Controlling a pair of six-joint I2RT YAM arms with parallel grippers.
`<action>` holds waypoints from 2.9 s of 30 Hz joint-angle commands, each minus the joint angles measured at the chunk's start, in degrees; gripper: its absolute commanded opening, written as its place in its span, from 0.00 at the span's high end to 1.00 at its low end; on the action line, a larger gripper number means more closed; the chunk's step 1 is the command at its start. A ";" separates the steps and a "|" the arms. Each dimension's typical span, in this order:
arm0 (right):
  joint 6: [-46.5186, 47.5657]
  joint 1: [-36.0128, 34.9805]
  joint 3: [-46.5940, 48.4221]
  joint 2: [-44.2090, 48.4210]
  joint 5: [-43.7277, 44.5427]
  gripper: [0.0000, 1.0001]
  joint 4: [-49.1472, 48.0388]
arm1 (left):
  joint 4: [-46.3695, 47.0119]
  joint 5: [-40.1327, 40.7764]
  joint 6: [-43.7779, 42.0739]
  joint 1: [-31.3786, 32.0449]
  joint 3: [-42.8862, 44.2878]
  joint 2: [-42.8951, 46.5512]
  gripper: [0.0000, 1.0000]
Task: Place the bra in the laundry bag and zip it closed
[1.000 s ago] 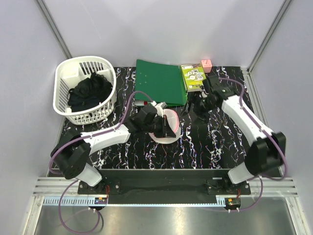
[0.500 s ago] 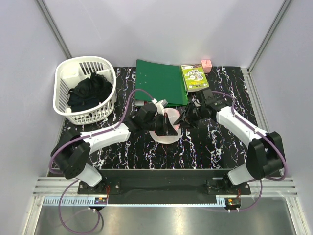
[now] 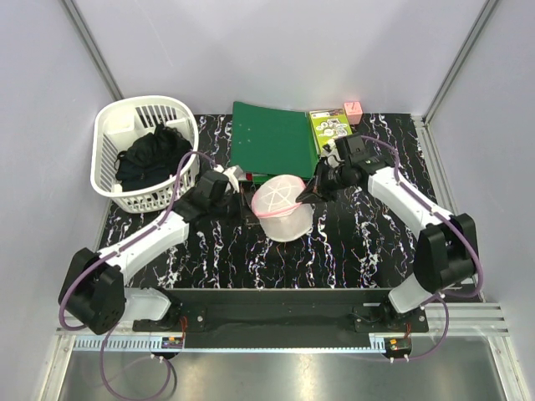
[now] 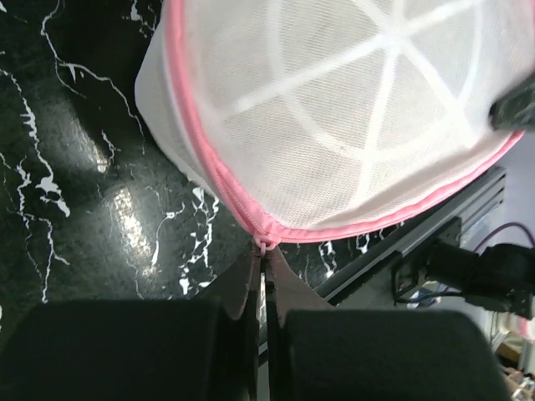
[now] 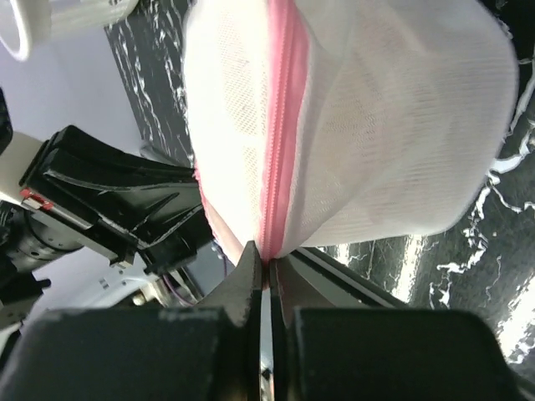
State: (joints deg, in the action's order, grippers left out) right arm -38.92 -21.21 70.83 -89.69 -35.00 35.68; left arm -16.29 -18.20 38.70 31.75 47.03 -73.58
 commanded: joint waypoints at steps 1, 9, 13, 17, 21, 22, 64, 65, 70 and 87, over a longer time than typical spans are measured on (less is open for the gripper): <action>8.67 0.12 5.71 -4.60 -6.81 1.00 2.46 | -1.73 -2.89 -3.37 1.21 0.96 1.16 1.00; 9.73 -2.52 22.25 -12.36 12.01 0.50 20.18 | 15.05 -8.17 11.56 9.03 4.74 -5.95 1.00; 7.81 -0.24 14.97 -3.23 17.16 0.20 20.04 | 18.14 -7.64 15.97 9.82 6.58 -9.38 1.00; 3.69 0.21 6.98 4.42 16.55 0.12 18.73 | 17.53 -7.47 15.79 11.05 9.84 -11.84 1.00; -11.65 -0.32 -5.50 13.99 8.91 0.00 5.14 | 17.70 -7.29 16.32 12.11 10.72 -13.51 1.00; -13.97 -0.50 -9.61 14.89 8.12 0.00 2.05 | 17.70 -7.55 16.23 12.37 10.98 -13.87 1.00; 4.56 4.86 5.91 1.32 11.17 0.11 15.03 | 15.24 -7.38 16.40 10.88 11.42 -13.33 1.00; 3.86 5.13 4.60 3.01 11.45 0.09 15.03 | 15.33 -7.47 17.02 11.05 12.29 -13.78 1.00; -1.33 5.92 -2.88 11.89 14.43 0.04 15.38 | 15.33 -6.85 17.37 11.85 14.85 -15.71 1.00; 4.68 6.27 8.72 9.35 14.20 0.00 25.24 | 8.03 3.96 16.23 8.24 7.30 -0.43 1.00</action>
State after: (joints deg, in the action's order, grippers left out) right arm -29.12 -14.59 78.28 -80.79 -10.02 61.34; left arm -8.45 -19.68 55.24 41.60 56.12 -80.36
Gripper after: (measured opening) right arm 0.994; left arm 0.023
